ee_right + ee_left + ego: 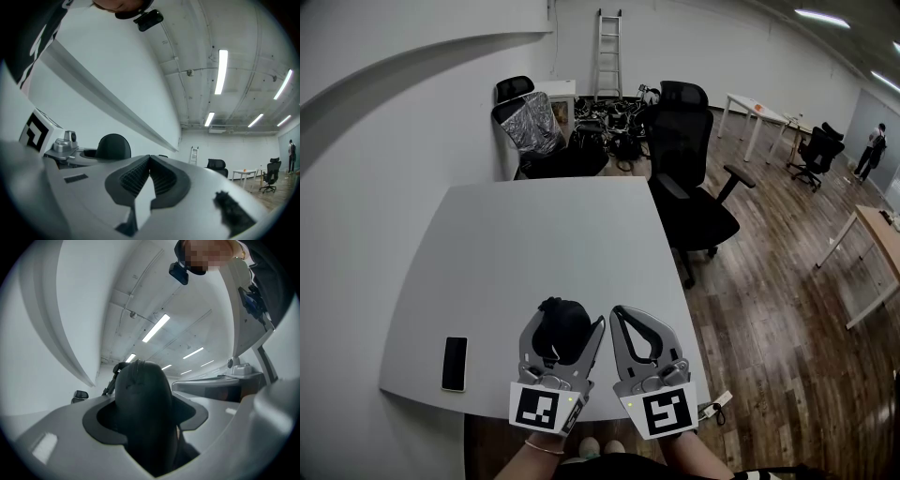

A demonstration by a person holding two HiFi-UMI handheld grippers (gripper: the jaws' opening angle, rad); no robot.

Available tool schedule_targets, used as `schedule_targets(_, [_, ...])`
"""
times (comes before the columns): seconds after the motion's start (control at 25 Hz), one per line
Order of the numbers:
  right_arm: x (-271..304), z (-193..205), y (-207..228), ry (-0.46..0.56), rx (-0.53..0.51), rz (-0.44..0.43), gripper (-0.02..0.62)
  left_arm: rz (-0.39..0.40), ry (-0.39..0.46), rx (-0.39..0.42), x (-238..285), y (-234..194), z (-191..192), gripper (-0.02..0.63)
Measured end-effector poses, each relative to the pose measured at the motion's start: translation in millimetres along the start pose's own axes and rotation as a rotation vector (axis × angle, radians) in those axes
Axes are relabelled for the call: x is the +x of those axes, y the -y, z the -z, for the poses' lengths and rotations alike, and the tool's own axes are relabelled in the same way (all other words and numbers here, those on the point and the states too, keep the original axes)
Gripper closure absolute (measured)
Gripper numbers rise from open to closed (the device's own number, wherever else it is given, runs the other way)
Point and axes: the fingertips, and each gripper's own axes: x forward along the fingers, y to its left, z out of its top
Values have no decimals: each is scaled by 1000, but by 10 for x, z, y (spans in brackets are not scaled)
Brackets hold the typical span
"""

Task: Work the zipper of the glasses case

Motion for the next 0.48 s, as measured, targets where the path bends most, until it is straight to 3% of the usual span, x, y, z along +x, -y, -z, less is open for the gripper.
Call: schedule_targets(0.48, [-15,51,7,0,1,-2,589,-6,5,-12,8,15,29,321])
